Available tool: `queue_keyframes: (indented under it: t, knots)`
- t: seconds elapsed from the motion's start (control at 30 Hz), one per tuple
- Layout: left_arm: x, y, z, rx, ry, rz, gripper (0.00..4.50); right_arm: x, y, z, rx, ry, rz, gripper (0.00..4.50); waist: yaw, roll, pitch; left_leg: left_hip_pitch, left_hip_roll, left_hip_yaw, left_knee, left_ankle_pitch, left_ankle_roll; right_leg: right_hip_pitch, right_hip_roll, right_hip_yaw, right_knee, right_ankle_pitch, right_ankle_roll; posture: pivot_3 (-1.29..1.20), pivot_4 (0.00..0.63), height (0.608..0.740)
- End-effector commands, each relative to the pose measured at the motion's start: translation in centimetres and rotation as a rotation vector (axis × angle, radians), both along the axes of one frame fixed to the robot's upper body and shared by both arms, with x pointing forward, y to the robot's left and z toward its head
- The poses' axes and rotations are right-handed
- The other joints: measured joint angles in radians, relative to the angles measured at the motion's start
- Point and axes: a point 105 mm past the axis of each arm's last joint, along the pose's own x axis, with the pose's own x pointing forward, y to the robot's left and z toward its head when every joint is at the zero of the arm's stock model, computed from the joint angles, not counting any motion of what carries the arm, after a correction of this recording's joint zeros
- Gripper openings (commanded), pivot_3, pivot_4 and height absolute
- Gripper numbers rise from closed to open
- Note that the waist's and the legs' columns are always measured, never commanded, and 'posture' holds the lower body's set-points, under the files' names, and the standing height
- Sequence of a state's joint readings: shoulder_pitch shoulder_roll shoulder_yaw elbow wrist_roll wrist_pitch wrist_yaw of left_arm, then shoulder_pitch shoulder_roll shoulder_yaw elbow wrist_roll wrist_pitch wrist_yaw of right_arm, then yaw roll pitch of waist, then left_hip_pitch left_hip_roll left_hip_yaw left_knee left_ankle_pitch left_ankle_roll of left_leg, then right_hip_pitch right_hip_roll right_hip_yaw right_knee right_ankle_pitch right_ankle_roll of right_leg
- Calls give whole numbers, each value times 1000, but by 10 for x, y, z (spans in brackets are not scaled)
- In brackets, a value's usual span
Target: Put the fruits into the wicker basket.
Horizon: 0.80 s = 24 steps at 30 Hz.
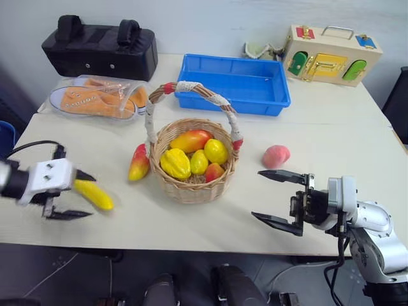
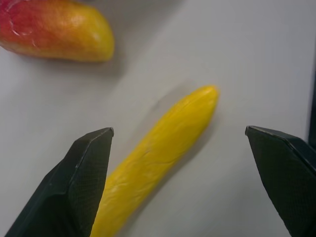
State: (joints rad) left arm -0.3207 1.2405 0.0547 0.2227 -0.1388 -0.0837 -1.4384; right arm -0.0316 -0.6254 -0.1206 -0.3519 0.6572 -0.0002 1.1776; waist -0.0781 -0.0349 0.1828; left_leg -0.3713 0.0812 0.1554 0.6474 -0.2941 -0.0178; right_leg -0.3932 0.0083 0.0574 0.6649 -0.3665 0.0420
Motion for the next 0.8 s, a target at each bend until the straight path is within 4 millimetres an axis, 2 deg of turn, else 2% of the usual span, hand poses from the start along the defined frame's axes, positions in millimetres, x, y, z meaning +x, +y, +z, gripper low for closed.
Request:
queue_keyframes:
  t: [0.03,0.13,0.23,0.3,0.37,0.47,0.6,0.7,0.77,0.8]
  knots:
    - [4,11,-7,123,67,-47,4500,-5,-5,3,-9,-20,-14,4434,-4,0,0,0,1,1,0,0,0,-1,0,0,0,0,0,0,150,740]
    - [6,20,-13,211,110,-65,4500,-5,-7,1,-13,-8,-40,4434,-6,0,0,0,1,3,0,0,0,-2,0,1,0,0,1,0,150,740]
    - [23,25,-23,284,41,-62,4500,-6,-8,-1,-7,-4,-60,4434,-2,0,0,0,1,4,2,0,0,-2,0,2,2,0,1,0,150,740]
    - [34,23,-28,249,8,-24,4500,-8,-6,-2,-8,0,-61,4434,-1,-1,0,1,1,4,4,0,1,-2,-1,2,5,0,1,0,150,740]
    - [32,26,-33,224,36,-2,4500,-9,-6,-3,-10,5,-65,4434,1,-1,0,1,1,4,6,1,2,-1,-2,2,8,0,1,0,150,740]
    - [13,46,-31,258,126,-6,3883,-6,-11,-1,0,7,-102,4500,-5,-1,-1,3,1,4,6,1,1,-1,-2,2,11,0,1,0,150,740]
    - [5,54,-25,202,119,0,2646,-6,-14,-3,-11,19,-104,4500,-7,-1,-1,3,2,6,5,2,0,-4,-2,1,14,0,1,0,150,740]
    - [4,45,-10,35,58,5,1661,-5,-14,0,-8,20,-110,4500,-4,-1,-1,2,2,5,5,2,-1,-5,-2,0,14,0,1,0,150,740]
    - [3,35,10,-116,-7,25,1238,-3,-16,3,1,26,-124,4500,-3,-2,-1,1,2,4,5,2,-1,-5,-3,0,14,0,1,0,150,740]
    - [2,28,20,-193,-31,32,1168,-3,-17,3,2,28,-128,4500,-3,-2,-1,1,2,4,6,2,0,-5,-3,-1,14,0,1,0,150,740]
